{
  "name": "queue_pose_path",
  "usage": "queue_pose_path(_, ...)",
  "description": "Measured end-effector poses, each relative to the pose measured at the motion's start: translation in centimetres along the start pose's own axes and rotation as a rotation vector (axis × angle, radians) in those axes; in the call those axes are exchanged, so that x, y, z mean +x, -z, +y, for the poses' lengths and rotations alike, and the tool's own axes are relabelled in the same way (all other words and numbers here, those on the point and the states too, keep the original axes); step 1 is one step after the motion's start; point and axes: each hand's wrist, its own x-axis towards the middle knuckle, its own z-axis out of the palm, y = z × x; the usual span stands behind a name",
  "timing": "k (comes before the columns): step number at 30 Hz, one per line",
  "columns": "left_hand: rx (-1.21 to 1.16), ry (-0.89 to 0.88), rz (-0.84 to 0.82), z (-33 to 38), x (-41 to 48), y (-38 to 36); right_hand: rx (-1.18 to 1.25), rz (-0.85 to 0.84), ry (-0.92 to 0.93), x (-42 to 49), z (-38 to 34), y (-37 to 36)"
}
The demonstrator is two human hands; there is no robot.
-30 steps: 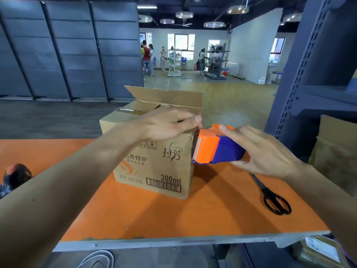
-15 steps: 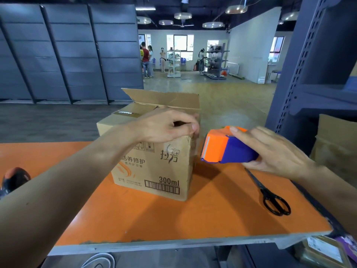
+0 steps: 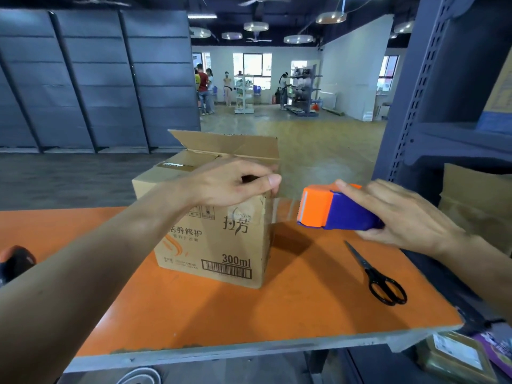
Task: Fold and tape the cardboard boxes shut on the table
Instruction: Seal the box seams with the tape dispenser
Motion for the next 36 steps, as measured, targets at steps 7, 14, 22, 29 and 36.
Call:
queue_pose_path(7, 0.165, -0.100, -0.060, -0.1, 0.1, 0.3, -0.119, 0.005, -0.093, 0.9, -2.4, 1.3)
queue_pose_path(14, 0.115, -0.085, 0.004, -0.5, 0.3, -0.1, -0.203, -0.093, -0.198, 2.6, -5.9, 3.6)
queue_pose_path(22, 0.149, -0.059, -0.009, -0.5, 0.5, -0.6, -0.255, -0.148, -0.257, 3.0, -8.6, 5.0)
queue_pose_path(29, 0.186, -0.061, 0.004, -0.7, 0.9, -0.9, -0.282, -0.139, -0.285, 3.8, -10.9, 5.2)
queue_pose_path(36, 0.174, -0.086, 0.009, -1.1, 1.2, -1.1, -0.327, -0.173, -0.363, 4.3, -11.5, 5.3)
